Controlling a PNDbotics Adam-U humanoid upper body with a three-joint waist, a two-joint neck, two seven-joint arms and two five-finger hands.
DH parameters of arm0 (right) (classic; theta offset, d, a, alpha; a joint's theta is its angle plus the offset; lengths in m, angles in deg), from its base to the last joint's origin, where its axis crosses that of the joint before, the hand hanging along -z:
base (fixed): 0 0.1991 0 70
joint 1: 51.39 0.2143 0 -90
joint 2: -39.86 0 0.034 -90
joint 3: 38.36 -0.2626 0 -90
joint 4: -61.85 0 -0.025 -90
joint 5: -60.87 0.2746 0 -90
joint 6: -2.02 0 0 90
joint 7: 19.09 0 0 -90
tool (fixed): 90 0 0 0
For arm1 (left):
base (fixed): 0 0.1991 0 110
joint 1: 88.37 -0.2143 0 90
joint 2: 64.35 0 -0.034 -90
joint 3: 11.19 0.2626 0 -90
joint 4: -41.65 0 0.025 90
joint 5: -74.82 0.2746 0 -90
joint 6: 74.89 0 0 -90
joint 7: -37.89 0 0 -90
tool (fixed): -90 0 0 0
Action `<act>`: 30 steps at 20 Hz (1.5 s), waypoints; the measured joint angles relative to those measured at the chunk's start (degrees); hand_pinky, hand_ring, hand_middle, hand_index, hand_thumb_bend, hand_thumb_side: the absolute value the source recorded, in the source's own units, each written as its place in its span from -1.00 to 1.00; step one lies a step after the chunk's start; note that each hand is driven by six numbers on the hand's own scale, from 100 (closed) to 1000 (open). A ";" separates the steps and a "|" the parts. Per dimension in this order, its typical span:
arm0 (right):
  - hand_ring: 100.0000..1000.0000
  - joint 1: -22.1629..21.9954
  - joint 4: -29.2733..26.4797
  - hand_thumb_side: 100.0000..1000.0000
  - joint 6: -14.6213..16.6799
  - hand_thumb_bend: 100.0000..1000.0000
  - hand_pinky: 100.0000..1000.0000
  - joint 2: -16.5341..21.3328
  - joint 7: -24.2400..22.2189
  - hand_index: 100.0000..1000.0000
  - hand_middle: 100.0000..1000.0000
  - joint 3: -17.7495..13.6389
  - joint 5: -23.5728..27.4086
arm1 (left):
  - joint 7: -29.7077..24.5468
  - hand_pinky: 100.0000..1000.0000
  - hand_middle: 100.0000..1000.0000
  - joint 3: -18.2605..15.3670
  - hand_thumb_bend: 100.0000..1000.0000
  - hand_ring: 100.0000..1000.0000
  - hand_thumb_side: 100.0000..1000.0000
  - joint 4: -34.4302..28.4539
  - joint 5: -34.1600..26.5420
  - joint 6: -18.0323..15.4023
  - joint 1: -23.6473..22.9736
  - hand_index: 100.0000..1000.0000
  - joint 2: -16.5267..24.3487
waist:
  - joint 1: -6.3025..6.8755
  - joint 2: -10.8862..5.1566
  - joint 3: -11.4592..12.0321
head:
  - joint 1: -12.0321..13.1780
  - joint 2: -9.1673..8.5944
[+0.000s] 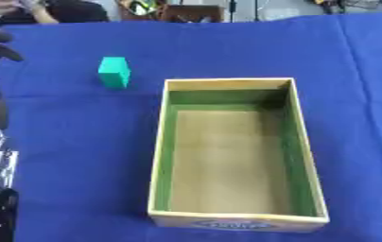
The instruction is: Pick up objects on the table and place them in the box.
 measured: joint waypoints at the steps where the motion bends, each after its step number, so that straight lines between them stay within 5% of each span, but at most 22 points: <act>1: 0.56 -0.01 0.00 0.70 -0.01 -1.00 0.41 0.01 -0.01 0.49 0.27 0.00 0.00 | -0.42 -0.38 0.01 0.00 -1.00 0.00 1.00 0.00 1.85 0.52 0.15 0.48 1.84 | 0.07 0.00 0.00 | 0.00 0.01; 6: 0.56 -0.20 0.00 0.70 -0.03 -1.00 0.41 0.09 -0.04 0.49 0.27 0.00 0.00 | -4.53 -0.36 0.10 0.54 -1.00 0.05 1.00 0.00 13.49 5.59 2.20 0.65 12.48 | 0.40 -0.01 -0.34 | -0.04 0.05; 10: 0.56 -0.25 0.00 0.71 -0.09 -1.00 0.41 0.57 -0.12 0.49 0.27 0.02 0.00 | -13.47 -0.33 0.16 2.33 -0.88 0.11 1.00 0.55 23.72 11.24 3.74 0.76 20.94 | 0.43 -0.04 -0.52 | -0.33 0.05; 14: 0.56 -0.44 0.00 0.71 -0.23 -1.00 0.41 0.74 -0.38 0.49 0.27 0.16 0.00 | -22.16 -0.30 0.19 4.88 -0.78 0.13 1.00 4.76 29.85 12.93 7.29 0.78 28.09 | 0.53 -0.09 -0.89 | -0.64 0.07; 18: 0.56 -0.44 0.00 0.72 -0.24 -1.00 0.41 1.12 -0.77 0.49 0.27 0.44 0.01 | -27.43 -0.18 0.30 7.71 -0.58 0.25 1.00 12.28 32.89 10.95 12.35 0.85 33.48 | 0.63 -0.10 -1.52 | -0.62 0.08; 22: 0.56 -0.44 0.00 0.72 -0.23 -1.00 0.41 1.68 -1.12 0.49 0.27 0.77 0.03 | -32.01 0.02 0.47 11.02 0.02 0.44 1.00 20.36 37.61 6.43 17.82 0.90 37.37 | 1.01 -0.10 -2.13 | -0.52 0.04; 23: 0.56 -0.44 0.00 0.72 -0.25 -1.00 0.41 1.83 -1.24 0.49 0.27 0.84 0.03 | -33.30 0.10 0.53 11.79 0.36 0.49 1.00 22.33 38.77 5.14 19.14 0.93 37.98 | 1.13 -0.06 -2.28 | -0.51 0.01; 26: 0.56 -0.43 0.00 0.72 -0.29 -1.00 0.41 2.23 -1.49 0.49 0.27 1.11 0.05 | -38.02 0.22 0.63 14.09 0.82 0.57 1.00 28.29 42.24 1.04 23.13 1.00 38.81 | 1.46 0.38 -2.89 | -0.24 -0.17; 30: 0.56 -0.42 0.00 0.72 -0.26 -1.00 0.41 2.87 -1.86 0.49 0.27 1.44 0.05 | -45.70 0.28 0.68 15.95 1.00 0.60 0.93 35.76 45.66 -2.55 27.76 1.00 38.76 | 1.90 1.04 -3.55 | 0.23 -1.04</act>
